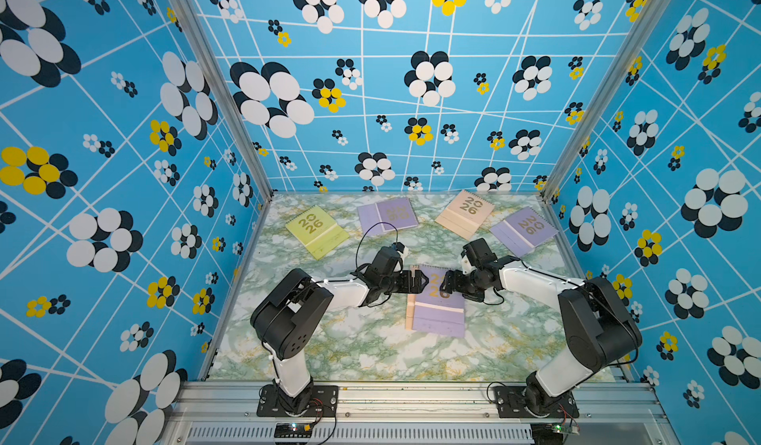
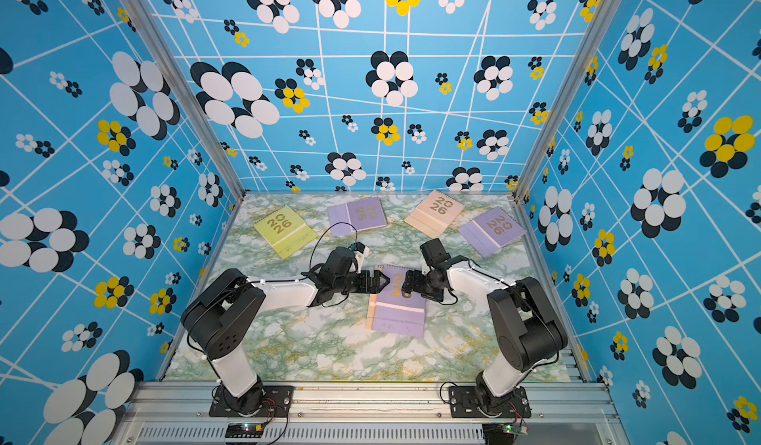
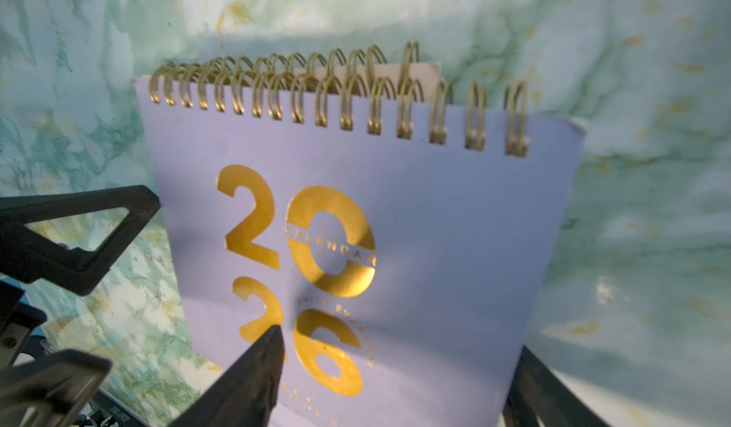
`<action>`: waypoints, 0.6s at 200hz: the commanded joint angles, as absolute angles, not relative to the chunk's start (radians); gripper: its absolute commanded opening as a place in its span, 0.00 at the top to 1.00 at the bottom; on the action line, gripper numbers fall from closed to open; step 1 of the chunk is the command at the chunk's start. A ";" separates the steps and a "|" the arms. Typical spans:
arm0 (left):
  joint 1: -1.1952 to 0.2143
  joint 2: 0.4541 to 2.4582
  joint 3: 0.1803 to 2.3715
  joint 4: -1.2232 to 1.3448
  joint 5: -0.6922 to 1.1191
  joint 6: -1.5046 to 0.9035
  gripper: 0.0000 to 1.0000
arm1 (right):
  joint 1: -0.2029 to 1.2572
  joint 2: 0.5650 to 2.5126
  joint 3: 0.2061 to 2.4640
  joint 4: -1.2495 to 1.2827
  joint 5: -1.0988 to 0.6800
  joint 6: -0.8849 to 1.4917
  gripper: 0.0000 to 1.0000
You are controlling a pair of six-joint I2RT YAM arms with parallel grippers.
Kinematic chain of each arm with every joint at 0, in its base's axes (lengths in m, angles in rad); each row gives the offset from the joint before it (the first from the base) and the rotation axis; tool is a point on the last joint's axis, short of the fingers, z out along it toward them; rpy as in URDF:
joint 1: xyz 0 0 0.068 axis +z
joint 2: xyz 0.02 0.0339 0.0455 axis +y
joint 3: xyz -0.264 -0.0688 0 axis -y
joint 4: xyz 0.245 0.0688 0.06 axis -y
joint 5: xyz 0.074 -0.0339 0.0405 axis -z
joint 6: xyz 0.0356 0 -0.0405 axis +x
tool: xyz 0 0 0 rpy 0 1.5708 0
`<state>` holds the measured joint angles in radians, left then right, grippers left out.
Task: Stack the calendars
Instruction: Adjust the calendar at the calendar.
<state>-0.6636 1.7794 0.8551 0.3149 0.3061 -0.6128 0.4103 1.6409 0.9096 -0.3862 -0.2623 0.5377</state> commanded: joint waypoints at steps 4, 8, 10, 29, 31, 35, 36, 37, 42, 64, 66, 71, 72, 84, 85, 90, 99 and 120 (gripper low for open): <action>-0.669 1.798 0.868 0.347 0.325 -0.629 0.00 | 0.426 1.661 0.943 -0.411 -0.251 0.517 0.17; -0.668 1.798 0.868 0.348 0.325 -0.628 0.00 | 0.427 1.662 0.943 -0.411 -0.250 0.518 0.17; -0.668 1.798 0.868 0.349 0.325 -0.630 0.00 | 0.427 1.663 0.943 -0.411 -0.250 0.518 0.17; -0.668 1.801 0.868 0.353 0.327 -0.632 0.00 | 0.433 1.667 0.949 -0.414 -0.252 0.517 0.18; -0.669 1.801 0.868 0.354 0.328 -0.632 0.00 | 0.434 1.669 0.952 -0.413 -0.253 0.516 0.18; -0.668 1.802 0.868 0.354 0.328 -0.632 0.01 | 0.434 1.671 0.954 -0.413 -0.253 0.516 0.18; -0.669 1.802 0.868 0.354 0.328 -0.632 0.01 | 0.435 1.671 0.954 -0.413 -0.253 0.516 0.18; -0.669 1.802 0.868 0.354 0.328 -0.633 0.00 | 0.435 1.671 0.954 -0.414 -0.253 0.516 0.18; -0.669 1.804 0.868 0.356 0.330 -0.633 0.01 | 0.436 1.672 0.955 -0.414 -0.254 0.515 0.18; -0.669 1.807 0.867 0.362 0.333 -0.637 0.00 | 0.443 1.678 0.962 -0.409 -0.255 0.521 0.18; -0.669 1.808 0.867 0.364 0.334 -0.637 0.00 | 0.444 1.678 0.964 -0.409 -0.255 0.522 0.18; -0.669 1.809 0.867 0.364 0.334 -0.639 0.00 | 0.447 1.680 0.966 -0.408 -0.255 0.524 0.18; -0.669 1.809 0.867 0.365 0.334 -0.639 0.00 | 0.447 1.680 0.966 -0.408 -0.255 0.525 0.18; -0.669 1.810 0.866 0.369 0.336 -0.640 0.00 | 0.454 1.685 0.972 -0.407 -0.256 0.528 0.18; -0.669 1.810 0.866 0.370 0.337 -0.640 0.00 | 0.454 1.686 0.972 -0.407 -0.256 0.529 0.18; -0.669 1.812 0.865 0.370 0.336 -0.643 0.01 | 0.456 1.688 0.975 -0.407 -0.256 0.530 0.18; -0.669 1.811 0.864 0.374 0.339 -0.644 0.01 | 0.461 1.692 0.979 -0.407 -0.256 0.532 0.18; -0.669 1.813 0.860 0.379 0.340 -0.646 0.00 | 0.470 1.703 0.986 -0.405 -0.256 0.535 0.18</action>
